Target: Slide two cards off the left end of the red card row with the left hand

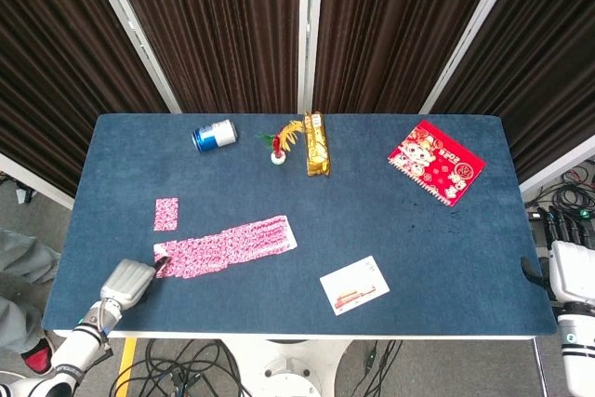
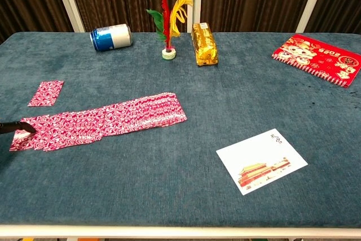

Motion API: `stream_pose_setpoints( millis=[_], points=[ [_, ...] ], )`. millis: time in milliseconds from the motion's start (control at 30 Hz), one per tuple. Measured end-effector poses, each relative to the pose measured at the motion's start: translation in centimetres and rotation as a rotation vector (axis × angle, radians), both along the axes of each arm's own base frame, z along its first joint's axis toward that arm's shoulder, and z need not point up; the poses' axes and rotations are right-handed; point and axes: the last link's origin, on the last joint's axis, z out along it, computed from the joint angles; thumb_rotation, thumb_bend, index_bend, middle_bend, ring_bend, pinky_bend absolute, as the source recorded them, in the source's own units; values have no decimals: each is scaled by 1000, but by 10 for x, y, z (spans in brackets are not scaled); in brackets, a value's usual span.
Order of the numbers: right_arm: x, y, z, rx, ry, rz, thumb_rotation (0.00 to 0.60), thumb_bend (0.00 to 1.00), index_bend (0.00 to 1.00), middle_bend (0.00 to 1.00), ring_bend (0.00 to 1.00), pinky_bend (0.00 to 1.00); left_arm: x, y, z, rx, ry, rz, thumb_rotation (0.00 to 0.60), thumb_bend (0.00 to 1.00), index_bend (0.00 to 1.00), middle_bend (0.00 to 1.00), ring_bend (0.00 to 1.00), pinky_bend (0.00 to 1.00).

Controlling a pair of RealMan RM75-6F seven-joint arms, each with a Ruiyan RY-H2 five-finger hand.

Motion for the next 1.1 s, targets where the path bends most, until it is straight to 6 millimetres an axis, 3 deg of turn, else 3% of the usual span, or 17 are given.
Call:
stream_pose_setpoints(
  millis=[300, 833, 1100],
  points=[
    [4, -1, 1, -2, 8, 3, 600, 262, 0, 0, 0, 0, -9, 12, 12, 42, 8, 34, 600, 757, 125, 857, 841, 763],
    [9, -1, 0, 0, 15, 8, 600, 262, 0, 0, 0, 0, -44, 29, 36, 131, 40, 167, 600, 757, 125, 856, 841, 763],
    [9, -1, 1, -4, 15, 7, 600, 265, 0, 0, 0, 0, -38, 31, 42, 157, 16, 152, 600, 757, 126, 857, 841, 763]
  ],
)
